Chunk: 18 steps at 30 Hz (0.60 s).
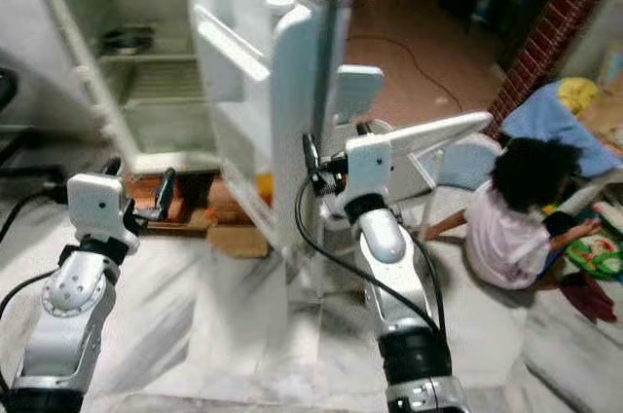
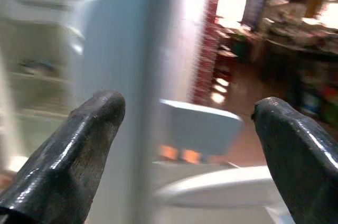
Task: Restocking fridge
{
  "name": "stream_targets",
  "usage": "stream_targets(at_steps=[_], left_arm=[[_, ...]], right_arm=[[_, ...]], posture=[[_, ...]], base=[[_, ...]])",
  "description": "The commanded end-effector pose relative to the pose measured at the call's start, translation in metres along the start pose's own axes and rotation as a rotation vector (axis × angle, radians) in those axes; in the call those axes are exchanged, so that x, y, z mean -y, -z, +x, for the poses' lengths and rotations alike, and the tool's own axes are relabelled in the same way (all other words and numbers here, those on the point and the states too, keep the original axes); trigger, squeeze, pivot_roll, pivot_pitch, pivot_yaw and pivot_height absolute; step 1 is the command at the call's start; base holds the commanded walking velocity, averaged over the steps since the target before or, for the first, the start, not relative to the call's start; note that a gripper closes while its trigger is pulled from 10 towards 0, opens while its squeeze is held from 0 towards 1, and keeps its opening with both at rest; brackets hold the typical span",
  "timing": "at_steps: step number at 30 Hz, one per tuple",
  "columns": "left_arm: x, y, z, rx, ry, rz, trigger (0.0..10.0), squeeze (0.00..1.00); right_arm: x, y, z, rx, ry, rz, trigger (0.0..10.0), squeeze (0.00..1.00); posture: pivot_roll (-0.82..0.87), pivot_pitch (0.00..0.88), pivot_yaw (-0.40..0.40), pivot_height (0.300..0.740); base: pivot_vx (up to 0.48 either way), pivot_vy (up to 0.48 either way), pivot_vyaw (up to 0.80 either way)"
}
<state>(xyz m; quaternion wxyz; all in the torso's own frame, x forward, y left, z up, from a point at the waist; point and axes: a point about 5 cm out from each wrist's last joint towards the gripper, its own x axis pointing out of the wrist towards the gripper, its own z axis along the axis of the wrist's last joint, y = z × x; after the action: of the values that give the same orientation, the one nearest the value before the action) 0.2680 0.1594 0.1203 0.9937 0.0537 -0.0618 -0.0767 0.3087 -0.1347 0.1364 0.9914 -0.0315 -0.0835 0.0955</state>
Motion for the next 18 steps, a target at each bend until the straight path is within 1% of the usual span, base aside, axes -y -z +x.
stream_targets(at_steps=[1, 2, 4, 10, 12, 13, 14, 15, 16, 18], left_arm=[[-0.010, -0.002, -0.001, 0.001, -0.015, 0.025, 10.0, 0.00], [-0.010, -0.001, -0.002, -0.006, -0.016, 0.026, 10.0, 0.00], [-0.012, 0.002, -0.006, -0.022, -0.024, 0.025, 10.0, 0.00], [-0.018, 0.005, -0.010, -0.051, -0.080, 0.036, 10.0, 0.00], [-0.019, 0.008, -0.011, -0.072, -0.096, 0.020, 10.0, 0.00], [-0.018, 0.011, -0.012, -0.106, -0.107, -0.016, 10.0, 0.00], [-0.018, 0.011, -0.012, -0.106, -0.107, -0.016, 10.0, 0.00], [-0.017, 0.017, -0.015, -0.160, -0.112, -0.065, 10.0, 0.00], [-0.016, 0.022, -0.017, -0.198, -0.106, -0.069, 10.0, 0.00], [-0.015, 0.024, -0.018, -0.212, -0.092, -0.079, 10.0, 0.00]], right_arm=[[-0.007, -0.005, 0.004, 0.021, -0.012, 0.003, 10.0, 0.00], [-0.007, -0.005, 0.004, 0.023, -0.011, -0.001, 10.0, 0.00], [-0.006, -0.005, 0.004, 0.025, -0.006, 0.001, 10.0, 0.00], [-0.007, -0.004, 0.005, 0.022, -0.027, 0.012, 10.0, 0.00], [-0.007, -0.005, 0.006, 0.028, -0.035, 0.008, 10.0, 0.00], [-0.007, -0.006, 0.008, 0.031, -0.036, 0.007, 10.0, 0.00], [-0.007, -0.006, 0.008, 0.031, -0.036, 0.007, 10.0, 0.00], [-0.006, -0.008, 0.011, 0.034, -0.031, 0.013, 10.0, 0.00], [-0.006, -0.009, 0.013, 0.038, -0.029, 0.013, 10.0, 0.00], [-0.007, -0.009, 0.015, 0.039, -0.029, 0.012, 10.0, 0.00]], posture=[[0.09, 0.000, -0.028, 0.740], [0.09, 0.000, -0.026, 0.740], [0.09, 0.000, -0.026, 0.740], [0.09, 0.000, -0.028, 0.740], [0.10, 0.000, -0.029, 0.740], [0.10, 0.000, -0.030, 0.740], [0.10, 0.000, -0.030, 0.740], [0.10, 0.000, -0.031, 0.740], [0.11, 0.000, -0.033, 0.740], [0.11, 0.000, -0.034, 0.740]], base=[[0.480, 0.000, 0.00], [0.480, 0.000, 0.00], [0.000, 0.000, 0.00], [0.000, 0.000, 0.00], [0.000, 0.000, 0.80], [0.000, 0.000, 0.80], [0.000, 0.000, 0.80], [0.000, 0.000, 0.80], [0.000, 0.000, 0.80], [0.000, 0.000, 0.80]])
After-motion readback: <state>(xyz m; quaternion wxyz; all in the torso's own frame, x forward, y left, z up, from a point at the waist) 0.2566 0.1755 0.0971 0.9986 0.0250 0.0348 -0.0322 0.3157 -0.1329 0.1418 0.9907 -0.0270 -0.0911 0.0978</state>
